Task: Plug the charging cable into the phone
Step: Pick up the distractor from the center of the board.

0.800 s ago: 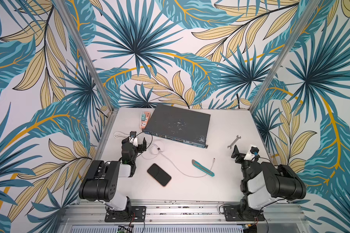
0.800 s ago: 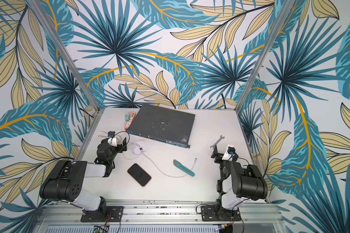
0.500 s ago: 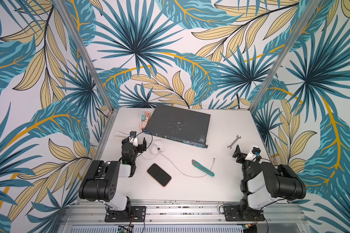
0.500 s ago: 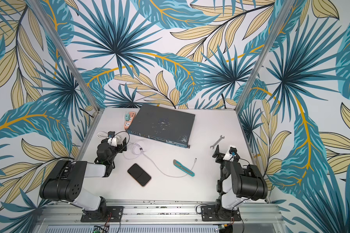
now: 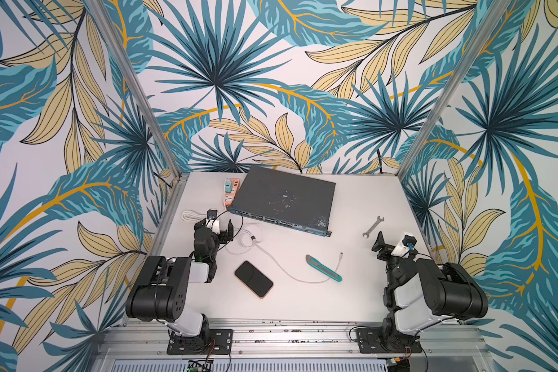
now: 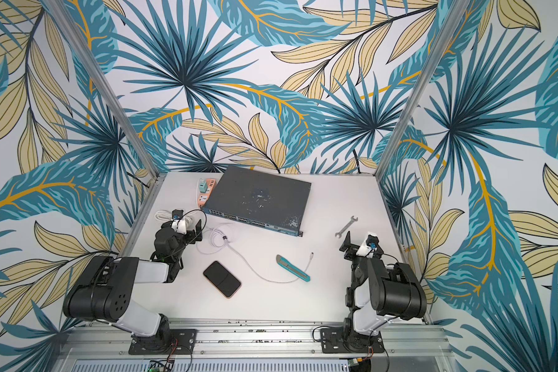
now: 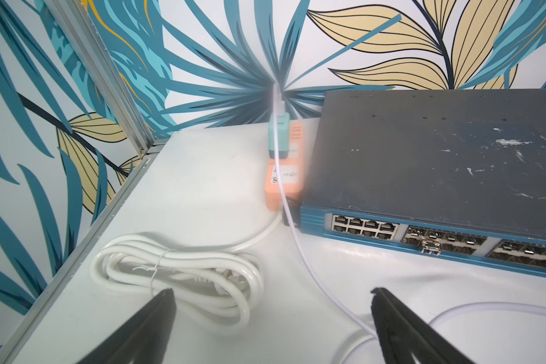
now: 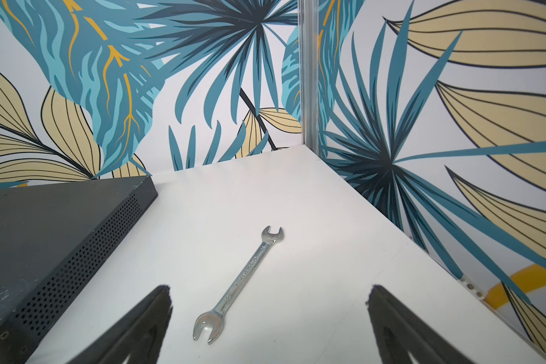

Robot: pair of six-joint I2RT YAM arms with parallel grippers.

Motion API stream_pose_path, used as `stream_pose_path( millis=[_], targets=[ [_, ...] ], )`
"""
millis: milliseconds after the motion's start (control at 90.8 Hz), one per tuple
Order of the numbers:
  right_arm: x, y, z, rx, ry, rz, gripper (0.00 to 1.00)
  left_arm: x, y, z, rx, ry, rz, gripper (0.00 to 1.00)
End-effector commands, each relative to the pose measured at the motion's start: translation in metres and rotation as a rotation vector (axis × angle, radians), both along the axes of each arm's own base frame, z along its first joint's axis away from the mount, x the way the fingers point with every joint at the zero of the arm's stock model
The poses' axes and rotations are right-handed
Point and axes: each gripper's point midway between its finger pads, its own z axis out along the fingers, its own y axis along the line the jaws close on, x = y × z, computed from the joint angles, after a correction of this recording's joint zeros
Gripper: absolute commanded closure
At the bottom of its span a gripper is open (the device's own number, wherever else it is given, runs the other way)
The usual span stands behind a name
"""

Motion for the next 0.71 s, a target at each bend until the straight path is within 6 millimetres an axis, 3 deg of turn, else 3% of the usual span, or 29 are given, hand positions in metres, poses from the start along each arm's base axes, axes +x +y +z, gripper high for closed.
stream_pose_path(
  millis=[0, 22, 33, 44, 55, 110, 198, 242, 408, 507, 628, 694],
  targets=[
    [-0.012, -0.001, 0.055, -0.01, -0.227, -0.008, 0.0, 0.011, -0.002, 0.021, 0.003, -0.009, -0.008, 0.0],
    [-0.012, -0.001, 0.054, -0.012, -0.221, -0.007, 0.0, 0.014, 0.0, 0.026, 0.002, 0.008, 0.001, 0.0],
    [-0.011, -0.001, 0.054, -0.012, -0.221, -0.006, 0.0, 0.009, 0.001, 0.011, 0.004, 0.075, 0.008, 0.0],
    [-0.011, -0.001, 0.055, -0.012, -0.219, -0.006, 0.0, 0.019, 0.002, 0.033, 0.001, 0.023, 0.017, 0.0],
    [-0.011, -0.001, 0.055, -0.012, -0.217, -0.007, 0.0, 0.011, 0.004, 0.014, 0.003, 0.111, 0.025, 0.0],
    [-0.01, -0.006, 0.055, -0.005, -0.203, -0.042, 0.0, 0.017, 0.007, 0.018, 0.001, 0.214, 0.052, 0.0],
    [-0.006, -0.03, 0.056, 0.06, -0.124, -0.189, 0.0, 0.025, 0.018, 0.038, 0.006, 0.27, 0.127, 0.0],
    [0.004, -0.034, 0.065, 0.046, -0.077, -0.207, 0.0, 0.025, 0.018, 0.048, -0.019, 0.251, 0.136, 0.0],
    [0.04, -0.034, 0.091, 0.113, 0.135, -0.207, 0.0, 0.021, 0.012, 0.067, -0.115, 0.273, 0.141, 0.0],
    [0.056, -0.022, 0.109, 0.141, 0.212, -0.144, 0.0, 0.016, 0.012, 0.078, -0.157, 0.312, 0.17, 0.0],
    [0.055, -0.019, 0.136, 0.149, 0.182, -0.128, 0.0, 0.01, 0.007, 0.082, -0.192, 0.398, 0.177, 0.0],
    [0.056, -0.015, 0.14, 0.195, 0.216, -0.11, 0.0, 0.005, 0.005, 0.079, -0.207, 0.462, 0.177, 0.0]
  ],
)
